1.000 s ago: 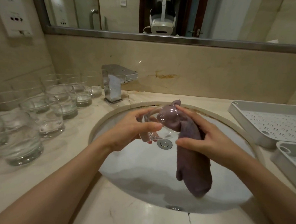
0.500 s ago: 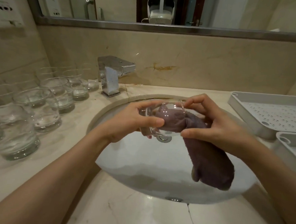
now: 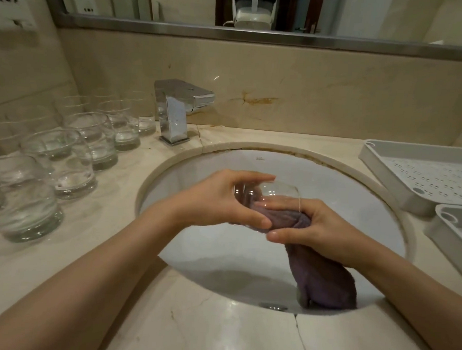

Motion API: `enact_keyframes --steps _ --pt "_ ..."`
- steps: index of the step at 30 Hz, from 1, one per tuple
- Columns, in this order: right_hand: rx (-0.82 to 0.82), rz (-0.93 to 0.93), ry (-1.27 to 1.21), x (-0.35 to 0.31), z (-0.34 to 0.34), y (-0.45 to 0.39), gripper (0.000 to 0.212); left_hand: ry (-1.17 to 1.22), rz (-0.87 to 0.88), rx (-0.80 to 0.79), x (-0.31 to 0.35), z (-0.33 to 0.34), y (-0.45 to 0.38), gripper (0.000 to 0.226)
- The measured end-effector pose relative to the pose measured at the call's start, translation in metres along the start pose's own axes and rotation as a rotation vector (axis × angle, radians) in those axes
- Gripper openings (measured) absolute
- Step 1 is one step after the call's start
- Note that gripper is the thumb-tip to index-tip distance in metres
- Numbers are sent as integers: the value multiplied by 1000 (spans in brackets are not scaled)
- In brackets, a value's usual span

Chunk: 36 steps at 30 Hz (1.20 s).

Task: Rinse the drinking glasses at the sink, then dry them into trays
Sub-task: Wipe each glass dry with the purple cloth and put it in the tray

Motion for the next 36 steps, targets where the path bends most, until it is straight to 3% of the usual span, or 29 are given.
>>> enact_keyframes --steps 4,7,9,12,14,18,22,25,30,36 --pt "94 -145 201 -10 -7 -1 39 87 -23 -100 -2 -4 -1 85" --pt "143 -369 593 -21 -1 3 37 272 -166 -259 -14 -3 5 88" --pt "152 -456 800 -22 -1 6 40 214 -131 -229 -13 -1 5 77" --pt "122 -343 598 -18 -12 5 45 121 -37 -74 -1 2 0 66" --pt "63 -160 398 -9 -13 3 45 27 2 -20 1 4 0 74" --pt "-2 99 92 7 -12 3 37 -386 145 56 9 8 2 91" --pt "-22 158 69 10 -12 4 37 -600 271 89 16 15 6 93" --pt "65 70 74 3 -14 3 39 -464 215 73 14 9 1 94" --pt "79 -90 207 -13 -5 6 47 48 -92 -132 0 0 7 86" --pt "49 7 190 -12 -17 8 58 137 -72 -88 -4 0 8 83"
Point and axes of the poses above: each hand's wrist, its own y-axis away from the middle knuckle, its own z-axis out of the palm, x = y × z, the point moved 7 cm from there along -y, towards the middle knuckle
